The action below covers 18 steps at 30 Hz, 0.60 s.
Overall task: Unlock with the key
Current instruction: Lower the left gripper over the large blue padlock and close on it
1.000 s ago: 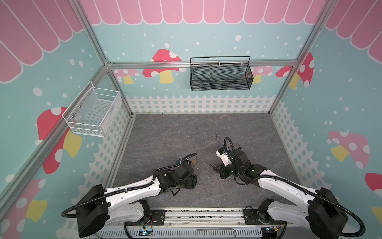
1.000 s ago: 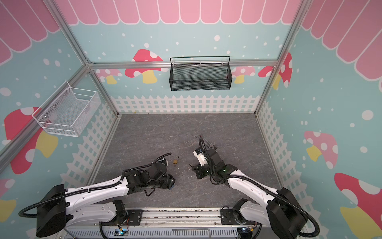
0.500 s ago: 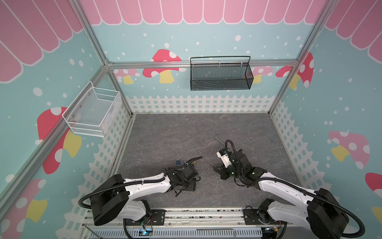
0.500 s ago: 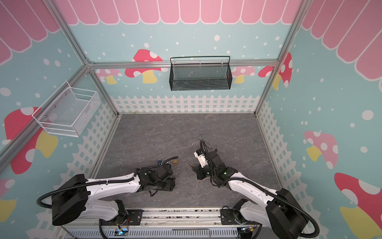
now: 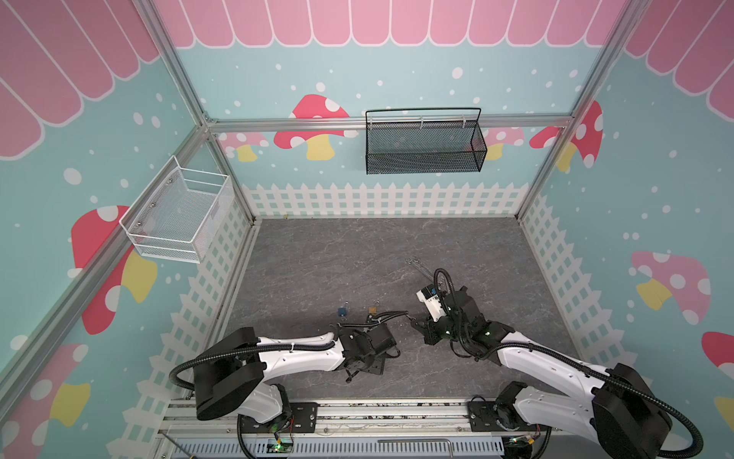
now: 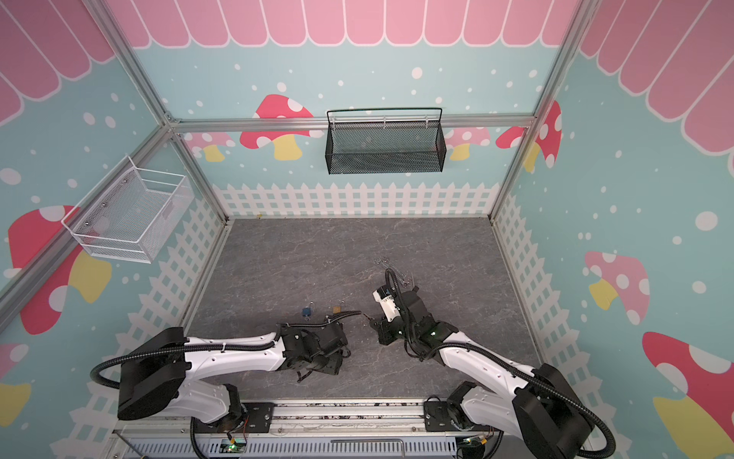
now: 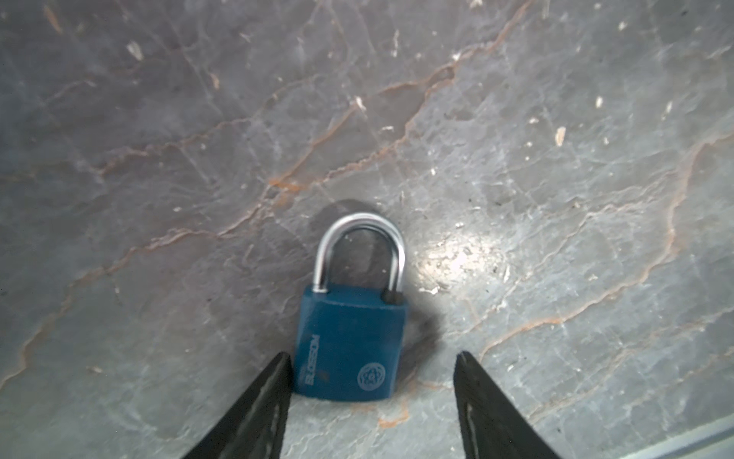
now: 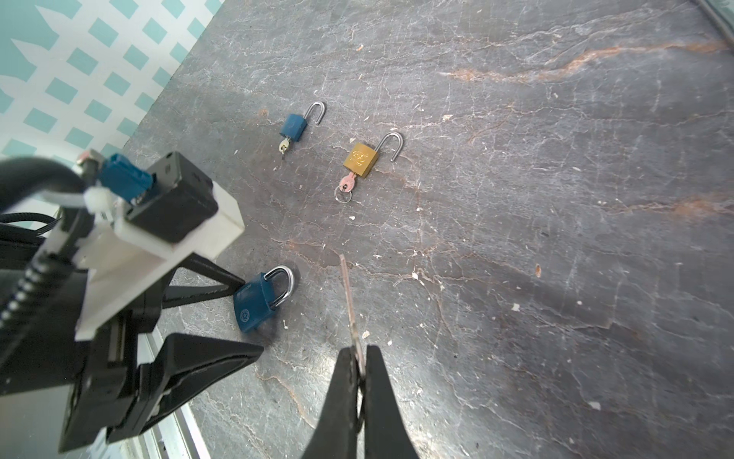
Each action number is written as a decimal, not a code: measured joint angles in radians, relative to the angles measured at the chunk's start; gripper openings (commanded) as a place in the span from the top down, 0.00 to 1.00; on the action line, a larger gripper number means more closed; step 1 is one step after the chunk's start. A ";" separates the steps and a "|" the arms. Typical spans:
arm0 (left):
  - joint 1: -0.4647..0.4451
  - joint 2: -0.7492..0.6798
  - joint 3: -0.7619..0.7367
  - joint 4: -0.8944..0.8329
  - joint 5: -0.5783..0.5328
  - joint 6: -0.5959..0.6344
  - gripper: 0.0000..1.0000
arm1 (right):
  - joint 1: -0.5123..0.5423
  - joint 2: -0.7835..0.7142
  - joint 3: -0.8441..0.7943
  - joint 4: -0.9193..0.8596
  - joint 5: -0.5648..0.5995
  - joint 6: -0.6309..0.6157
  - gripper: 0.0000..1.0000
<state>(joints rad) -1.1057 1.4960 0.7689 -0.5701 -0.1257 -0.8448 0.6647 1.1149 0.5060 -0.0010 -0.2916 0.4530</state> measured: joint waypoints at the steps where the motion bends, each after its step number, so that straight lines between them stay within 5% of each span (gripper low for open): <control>1: -0.010 0.023 0.024 -0.016 -0.012 -0.004 0.38 | 0.000 -0.006 0.000 -0.001 0.006 0.000 1.00; 18: -0.049 0.173 0.171 -0.154 -0.117 -0.066 0.51 | -0.037 -0.052 -0.003 -0.032 0.007 0.069 1.00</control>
<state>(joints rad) -1.1545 1.6691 0.9394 -0.7246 -0.2432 -0.9112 0.6277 1.0626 0.5026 -0.0326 -0.2844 0.5224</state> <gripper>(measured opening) 0.499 0.054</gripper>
